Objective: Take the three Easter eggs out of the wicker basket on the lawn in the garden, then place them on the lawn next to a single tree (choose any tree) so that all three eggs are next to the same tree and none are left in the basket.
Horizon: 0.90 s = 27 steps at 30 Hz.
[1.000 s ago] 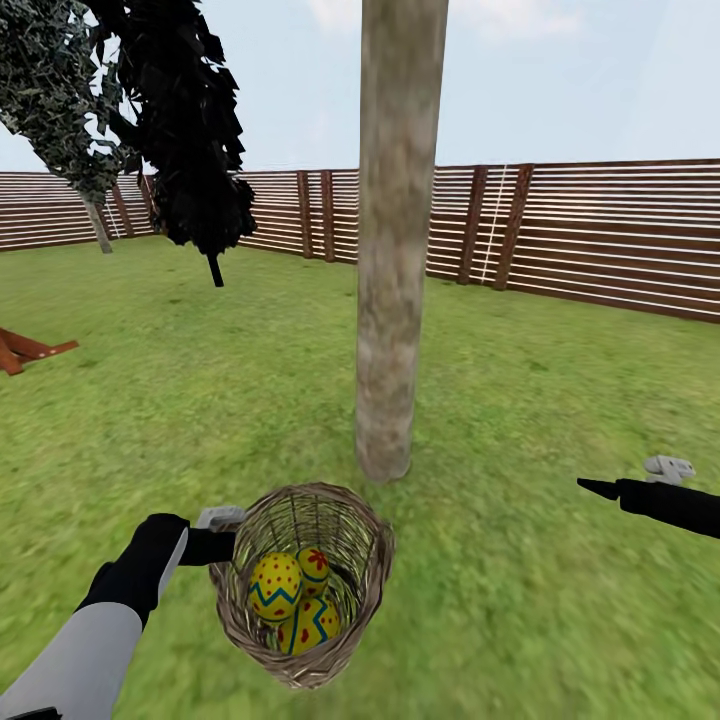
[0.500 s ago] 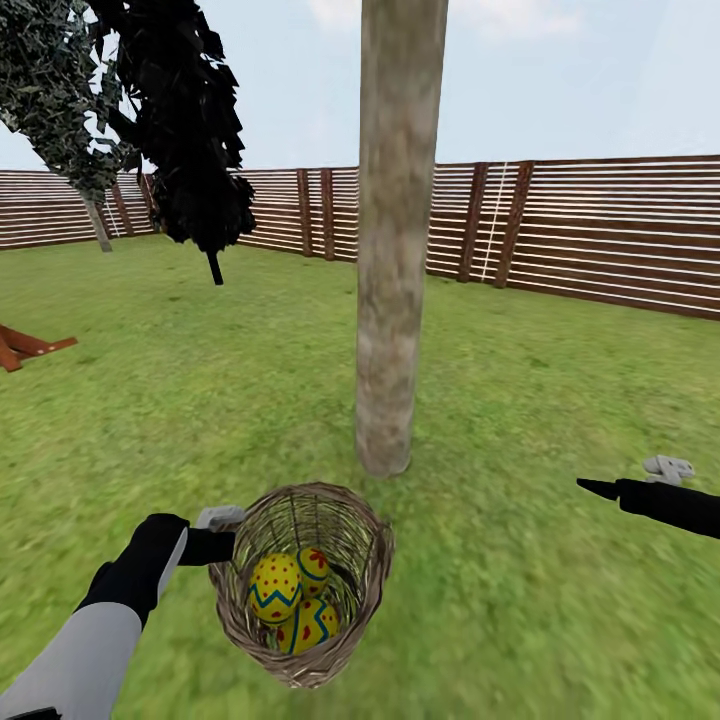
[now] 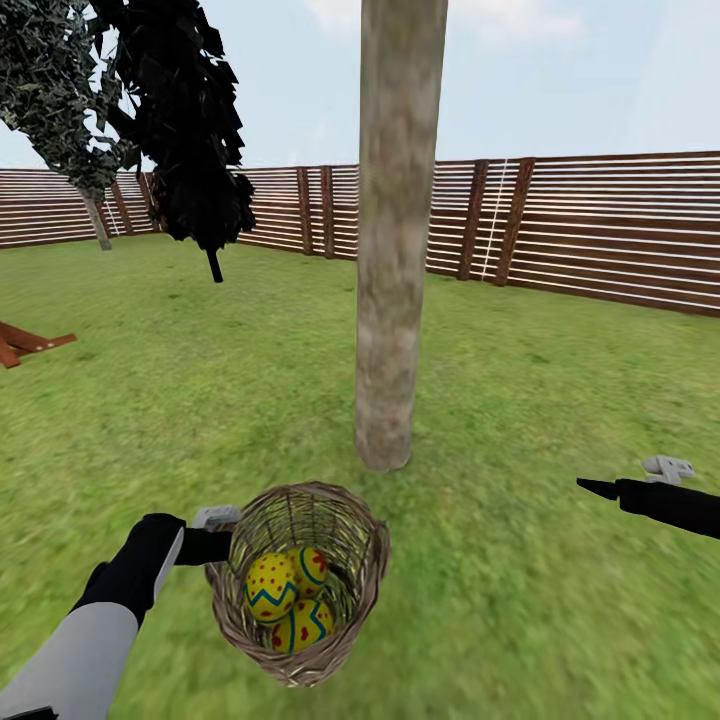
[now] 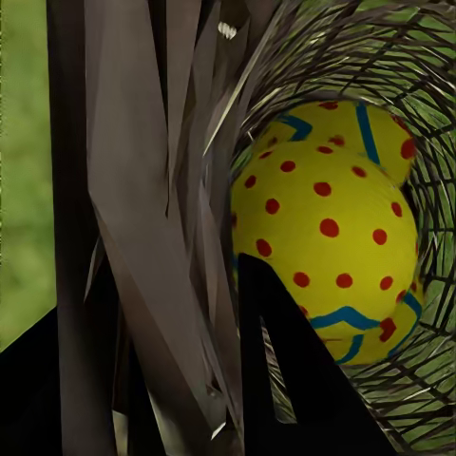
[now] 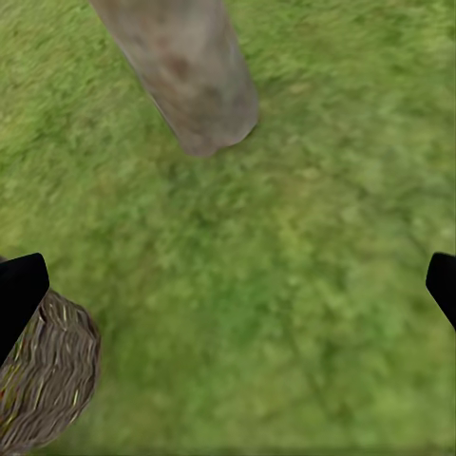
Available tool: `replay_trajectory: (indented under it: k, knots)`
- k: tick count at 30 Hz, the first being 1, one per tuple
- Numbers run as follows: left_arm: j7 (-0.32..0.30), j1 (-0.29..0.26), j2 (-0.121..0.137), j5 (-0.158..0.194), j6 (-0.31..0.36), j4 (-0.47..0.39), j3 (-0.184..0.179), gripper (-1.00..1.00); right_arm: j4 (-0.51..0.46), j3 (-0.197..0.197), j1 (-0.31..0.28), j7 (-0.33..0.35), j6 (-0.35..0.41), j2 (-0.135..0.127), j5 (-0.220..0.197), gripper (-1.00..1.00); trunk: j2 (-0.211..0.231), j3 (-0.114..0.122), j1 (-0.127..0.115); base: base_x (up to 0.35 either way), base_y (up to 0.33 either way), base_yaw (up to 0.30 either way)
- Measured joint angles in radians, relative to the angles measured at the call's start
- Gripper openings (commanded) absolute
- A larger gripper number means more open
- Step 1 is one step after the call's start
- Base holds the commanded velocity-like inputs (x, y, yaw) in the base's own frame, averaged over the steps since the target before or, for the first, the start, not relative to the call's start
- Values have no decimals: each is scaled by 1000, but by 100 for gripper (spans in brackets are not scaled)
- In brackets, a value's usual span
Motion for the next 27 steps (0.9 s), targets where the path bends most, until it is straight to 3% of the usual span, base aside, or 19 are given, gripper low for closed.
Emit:
replay_trajectory:
  k: [7, 11, 16, 19, 27]
  knots:
    - [0, 0, 5, -2, 0, 0, 2, -100, 0, 0, 0, 0, 0, -1, 0, 100, -49, -22, 27, 0, 0, 0]
    - [0, 0, 6, -1, 0, 0, 35, -100, 0, 0, 0, 0, 0, -1, 0, 100, -77, -34, 42, 0, 0, 0]
    - [5, 6, 12, 0, 7, -5, 33, -100, -4, -6, -2, -3, -5, 3, 6, 100, -105, -47, 58, 0, 0, 0]
    - [5, 19, 9, -46, 17, -7, 38, -100, 4, -1, -2, 0, -5, 3, -1, 100, -105, -47, 58, 0, 0, 0]
    - [5, 23, 13, -84, 45, -52, 40, -100, 5, 2, -2, 0, -5, 3, -2, 100, -105, -47, 58, 0, 0, 0]
